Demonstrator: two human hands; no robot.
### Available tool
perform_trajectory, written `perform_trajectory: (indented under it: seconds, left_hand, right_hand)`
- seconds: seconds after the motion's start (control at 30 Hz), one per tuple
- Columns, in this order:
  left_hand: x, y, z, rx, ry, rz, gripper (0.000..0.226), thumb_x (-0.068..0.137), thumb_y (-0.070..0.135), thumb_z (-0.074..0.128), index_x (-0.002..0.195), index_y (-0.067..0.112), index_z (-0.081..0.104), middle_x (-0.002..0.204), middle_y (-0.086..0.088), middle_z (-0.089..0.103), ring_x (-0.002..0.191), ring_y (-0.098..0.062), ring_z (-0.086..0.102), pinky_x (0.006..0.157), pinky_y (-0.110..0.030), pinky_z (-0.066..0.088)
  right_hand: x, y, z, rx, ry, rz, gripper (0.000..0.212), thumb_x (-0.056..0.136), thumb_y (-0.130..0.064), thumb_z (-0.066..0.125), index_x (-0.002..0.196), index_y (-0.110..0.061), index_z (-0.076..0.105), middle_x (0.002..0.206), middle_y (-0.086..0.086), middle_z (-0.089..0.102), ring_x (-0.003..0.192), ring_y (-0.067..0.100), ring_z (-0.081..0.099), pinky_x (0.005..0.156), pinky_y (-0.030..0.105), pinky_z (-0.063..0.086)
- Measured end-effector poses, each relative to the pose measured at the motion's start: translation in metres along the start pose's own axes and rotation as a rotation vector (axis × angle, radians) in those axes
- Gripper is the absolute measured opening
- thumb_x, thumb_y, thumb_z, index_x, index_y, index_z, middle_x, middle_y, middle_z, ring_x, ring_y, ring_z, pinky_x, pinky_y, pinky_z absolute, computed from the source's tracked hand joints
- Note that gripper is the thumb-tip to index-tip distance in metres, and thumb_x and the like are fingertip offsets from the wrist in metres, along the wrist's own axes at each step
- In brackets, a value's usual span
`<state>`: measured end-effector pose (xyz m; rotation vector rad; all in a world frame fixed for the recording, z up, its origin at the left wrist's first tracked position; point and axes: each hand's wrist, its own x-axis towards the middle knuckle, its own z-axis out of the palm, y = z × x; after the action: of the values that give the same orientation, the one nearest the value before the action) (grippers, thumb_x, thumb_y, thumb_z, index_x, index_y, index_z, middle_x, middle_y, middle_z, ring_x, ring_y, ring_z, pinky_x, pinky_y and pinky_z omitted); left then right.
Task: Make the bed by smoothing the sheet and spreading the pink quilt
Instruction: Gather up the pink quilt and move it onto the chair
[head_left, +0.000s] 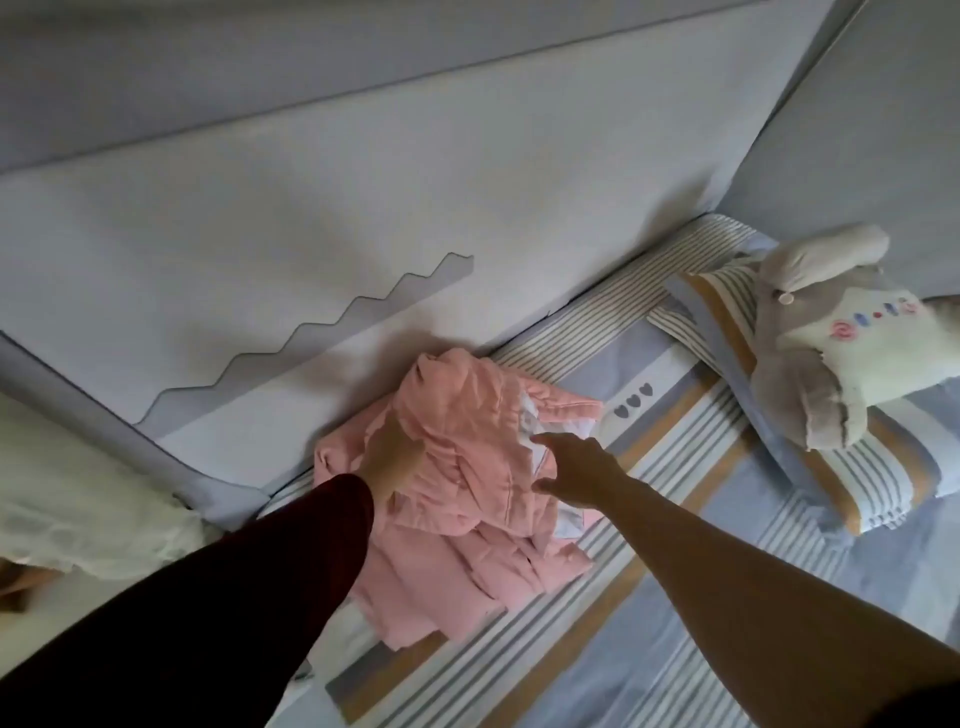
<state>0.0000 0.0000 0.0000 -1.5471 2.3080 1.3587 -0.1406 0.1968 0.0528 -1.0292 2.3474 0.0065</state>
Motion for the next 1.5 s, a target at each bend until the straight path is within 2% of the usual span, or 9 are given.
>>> perform_trajectory:
  seconds: [0.17,0.33,0.53,0.77,0.87,1.0,1.23,1.4,1.5]
  left_hand:
    - [0.031,-0.003,0.015,0.103,-0.079,0.037,0.067,0.084,0.033,0.06,0.143,0.024,0.03,0.131,-0.015,0.055,0.116,-0.038,0.055,0.096,-0.042,0.046]
    - [0.059,-0.015,0.044,0.324,-0.165,0.075,0.067,0.086,0.043,0.057,0.141,0.016,0.031,0.137,-0.017,0.047,0.13,-0.04,0.038,0.106,-0.046,0.035]
    - [0.089,-0.052,0.077,0.36,-0.246,0.08,0.086,0.08,0.026,0.068,0.149,0.013,0.017,0.148,-0.013,0.035,0.136,-0.035,0.033,0.109,-0.041,0.034]
    - [0.118,-0.109,0.112,0.521,-0.346,0.121,0.072,0.093,0.031,0.05,0.152,0.018,0.009,0.157,-0.006,0.01,0.141,-0.037,0.02,0.116,-0.039,0.02]
    - [0.13,-0.127,0.125,0.447,-0.322,0.07,0.077,0.089,0.031,0.055,0.151,0.02,0.012,0.155,-0.01,0.018,0.139,-0.037,0.023,0.114,-0.041,0.026]
    - [0.143,-0.136,0.135,0.364,-0.302,0.023,0.074,0.086,0.022,0.054,0.149,0.022,0.015,0.147,-0.019,0.028,0.132,-0.041,0.032,0.108,-0.044,0.033]
    - [0.098,-0.155,0.146,0.334,0.043,0.237,0.058,0.082,0.035,0.058,0.134,0.027,0.034,0.129,-0.009,0.038,0.117,-0.034,0.043,0.087,-0.05,0.047]
    - [0.068,-0.179,0.139,0.101,0.344,0.496,0.042,0.093,0.042,0.045,0.131,0.025,0.044,0.117,-0.005,0.048,0.107,-0.025,0.049,0.091,-0.042,0.043]
    - [0.056,-0.201,0.127,0.143,0.637,0.146,0.061,0.085,0.053,0.049,0.135,0.019,0.04,0.131,-0.01,0.043,0.12,-0.028,0.038,0.098,-0.044,0.032]
  right_hand:
    - [0.046,-0.021,0.019,-0.035,0.063,-0.027,0.081,0.081,-0.044,0.07,0.149,-0.035,0.026,0.157,0.003,0.026,0.137,0.033,0.035,0.109,0.05,0.036]
    - [0.09,-0.036,0.039,-0.014,0.053,0.019,0.11,0.071,-0.053,0.077,0.153,-0.028,0.009,0.161,0.007,0.007,0.145,0.04,0.015,0.113,0.055,0.027]
    - [0.136,-0.044,0.067,-0.069,-0.074,0.107,0.137,0.062,-0.05,0.085,0.152,-0.028,-0.016,0.16,0.007,-0.019,0.145,0.044,-0.012,0.112,0.065,0.011]
    - [0.165,-0.051,0.14,-0.161,-0.176,0.124,0.111,0.072,-0.036,0.078,0.152,-0.019,0.003,0.152,0.008,0.021,0.138,0.035,0.03,0.101,0.063,0.033]
    - [0.182,-0.055,0.153,-0.248,-0.161,0.149,0.079,0.088,-0.032,0.058,0.151,-0.016,0.013,0.151,0.009,0.022,0.133,0.04,0.036,0.099,0.066,0.033]
    - [0.211,-0.059,0.163,-0.299,-0.192,0.181,0.073,0.091,-0.031,0.056,0.151,-0.015,0.017,0.149,0.012,0.025,0.131,0.045,0.037,0.1,0.068,0.033]
    - [0.215,-0.062,0.178,-0.347,-0.141,0.228,0.061,0.098,-0.021,0.041,0.152,-0.014,0.014,0.147,0.013,0.024,0.129,0.04,0.041,0.101,0.064,0.035]
    - [0.213,-0.055,0.184,-0.36,-0.135,0.231,0.068,0.096,-0.022,0.043,0.153,-0.01,0.009,0.154,0.013,0.014,0.127,0.037,0.045,0.098,0.055,0.043]
    - [0.211,-0.058,0.185,-0.358,-0.123,0.232,0.07,0.096,-0.023,0.042,0.153,-0.008,0.004,0.156,0.013,0.01,0.129,0.037,0.043,0.1,0.056,0.041]
